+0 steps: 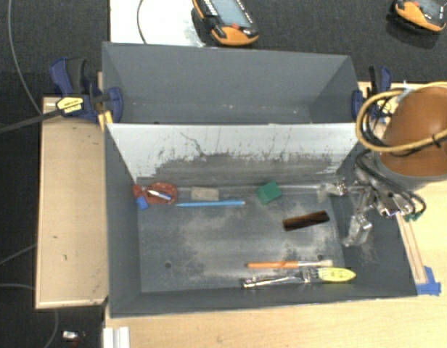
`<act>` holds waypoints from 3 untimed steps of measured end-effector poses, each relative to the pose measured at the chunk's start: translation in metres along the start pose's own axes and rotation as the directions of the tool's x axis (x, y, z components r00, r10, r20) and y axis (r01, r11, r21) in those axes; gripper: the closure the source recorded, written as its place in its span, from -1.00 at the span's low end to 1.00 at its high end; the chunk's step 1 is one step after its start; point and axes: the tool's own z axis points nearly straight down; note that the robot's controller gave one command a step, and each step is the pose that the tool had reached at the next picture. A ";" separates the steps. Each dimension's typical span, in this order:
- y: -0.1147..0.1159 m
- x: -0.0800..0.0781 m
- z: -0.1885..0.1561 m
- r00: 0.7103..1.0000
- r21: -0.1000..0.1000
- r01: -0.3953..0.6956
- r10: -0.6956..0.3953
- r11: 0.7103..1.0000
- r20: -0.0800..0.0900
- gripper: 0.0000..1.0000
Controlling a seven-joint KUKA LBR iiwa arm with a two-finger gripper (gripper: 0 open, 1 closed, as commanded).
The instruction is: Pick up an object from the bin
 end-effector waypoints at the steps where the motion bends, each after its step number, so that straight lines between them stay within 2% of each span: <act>1: 0.001 -0.050 0.033 0.982 -0.001 -0.189 0.189 0.982 0.006 -1.00; 2: -0.018 -0.022 0.074 0.953 -0.001 -0.302 0.302 0.953 -0.001 -1.00; 3: -0.017 -0.054 0.096 0.956 -0.003 -0.291 0.291 0.957 0.017 1.00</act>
Offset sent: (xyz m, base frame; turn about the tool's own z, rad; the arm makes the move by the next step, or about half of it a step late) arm 0.0189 -0.0176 -0.0833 0.3220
